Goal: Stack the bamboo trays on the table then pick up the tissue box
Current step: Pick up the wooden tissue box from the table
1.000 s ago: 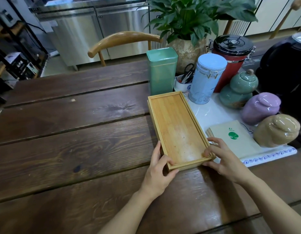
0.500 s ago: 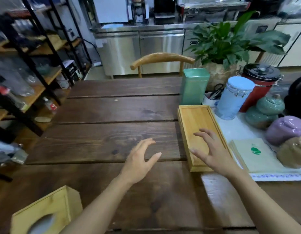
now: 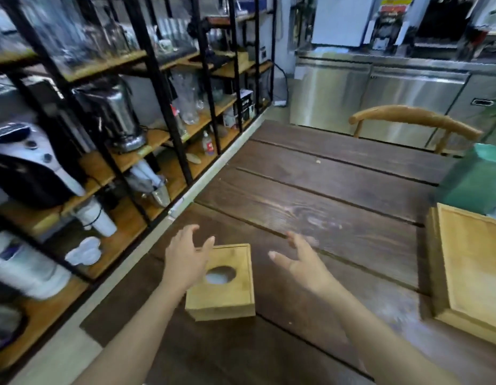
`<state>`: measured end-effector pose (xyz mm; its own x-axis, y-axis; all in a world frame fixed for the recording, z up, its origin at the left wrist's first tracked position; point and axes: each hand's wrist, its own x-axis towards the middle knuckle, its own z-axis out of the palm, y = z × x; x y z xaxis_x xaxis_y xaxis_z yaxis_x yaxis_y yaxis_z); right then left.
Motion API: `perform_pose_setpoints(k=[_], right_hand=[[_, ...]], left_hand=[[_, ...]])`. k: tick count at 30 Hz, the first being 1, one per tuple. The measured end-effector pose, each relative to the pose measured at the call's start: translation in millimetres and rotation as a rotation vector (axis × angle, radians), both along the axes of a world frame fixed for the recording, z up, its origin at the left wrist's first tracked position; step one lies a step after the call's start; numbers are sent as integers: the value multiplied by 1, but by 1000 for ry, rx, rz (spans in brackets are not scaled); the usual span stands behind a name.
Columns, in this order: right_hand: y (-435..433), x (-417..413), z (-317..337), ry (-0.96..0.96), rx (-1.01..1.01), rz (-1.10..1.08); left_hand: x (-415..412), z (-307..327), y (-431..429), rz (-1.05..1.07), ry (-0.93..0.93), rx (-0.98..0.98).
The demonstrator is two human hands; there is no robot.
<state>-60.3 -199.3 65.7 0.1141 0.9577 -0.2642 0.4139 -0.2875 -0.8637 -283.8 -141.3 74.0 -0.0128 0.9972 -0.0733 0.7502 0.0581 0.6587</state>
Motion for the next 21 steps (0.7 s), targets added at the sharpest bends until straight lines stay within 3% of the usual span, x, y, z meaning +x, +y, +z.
perform_pose_setpoints(k=[7, 11, 13, 16, 21], right_hand=[[10, -72, -27, 383, -212, -34], [20, -84, -27, 355, -204, -71], [30, -85, -20, 356, -223, -138], [35, -93, -16, 361, -345, -118], [25, -125, -13, 349, -390, -106]], left_hand=[[-40, -37, -36, 183, -401, -315], [-36, -40, -48, 196, -621, -486], [-31, -38, -52, 223, -722, -506], [-33, -35, -54, 438, -892, -480], [-74, -24, -46, 549, -892, -350]])
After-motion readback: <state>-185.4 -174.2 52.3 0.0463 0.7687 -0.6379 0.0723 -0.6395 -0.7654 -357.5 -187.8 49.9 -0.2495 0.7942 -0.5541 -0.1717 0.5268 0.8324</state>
